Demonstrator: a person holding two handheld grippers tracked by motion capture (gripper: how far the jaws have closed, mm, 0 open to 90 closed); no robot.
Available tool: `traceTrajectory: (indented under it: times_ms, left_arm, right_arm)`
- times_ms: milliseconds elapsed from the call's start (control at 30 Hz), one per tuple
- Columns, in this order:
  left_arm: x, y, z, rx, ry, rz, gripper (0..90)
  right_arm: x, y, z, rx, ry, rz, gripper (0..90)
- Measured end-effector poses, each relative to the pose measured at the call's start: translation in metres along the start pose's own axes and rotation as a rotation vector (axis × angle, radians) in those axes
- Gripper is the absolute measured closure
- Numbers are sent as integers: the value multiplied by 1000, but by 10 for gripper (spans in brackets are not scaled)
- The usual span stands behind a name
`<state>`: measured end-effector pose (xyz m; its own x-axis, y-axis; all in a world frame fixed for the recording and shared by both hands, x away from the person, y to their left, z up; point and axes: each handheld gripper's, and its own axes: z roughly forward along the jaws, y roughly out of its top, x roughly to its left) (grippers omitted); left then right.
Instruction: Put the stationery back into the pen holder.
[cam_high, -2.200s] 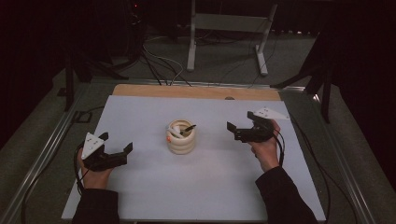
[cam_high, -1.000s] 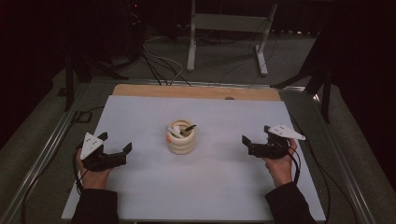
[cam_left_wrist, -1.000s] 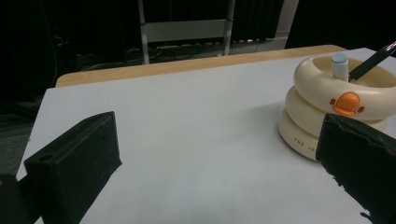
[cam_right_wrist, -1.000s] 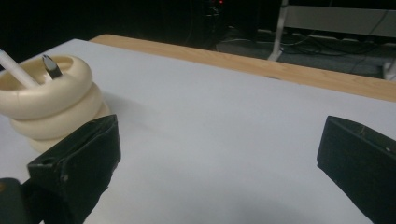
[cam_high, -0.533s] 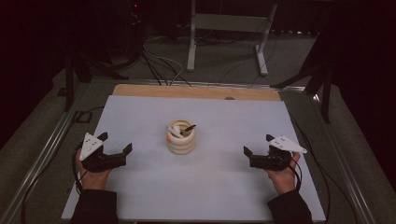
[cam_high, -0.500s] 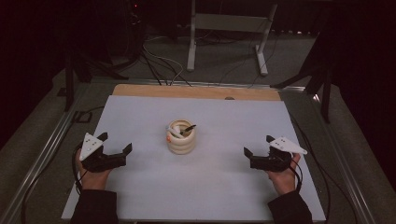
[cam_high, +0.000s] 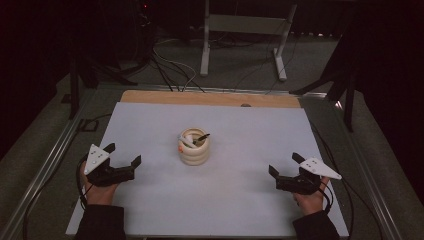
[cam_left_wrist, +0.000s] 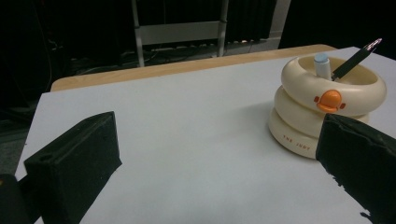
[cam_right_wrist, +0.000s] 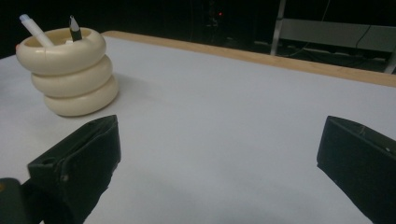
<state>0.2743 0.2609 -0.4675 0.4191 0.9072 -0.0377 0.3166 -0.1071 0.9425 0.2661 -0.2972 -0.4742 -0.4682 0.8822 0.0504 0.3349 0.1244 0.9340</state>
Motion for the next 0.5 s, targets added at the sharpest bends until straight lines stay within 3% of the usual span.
traceTrajectory:
  times_ms: [500]
  left_arm:
    - [-1, 0, 1, 1, 4, 4, 1]
  right_arm:
    - [0, -5, -4, -27, 0, 11, 0]
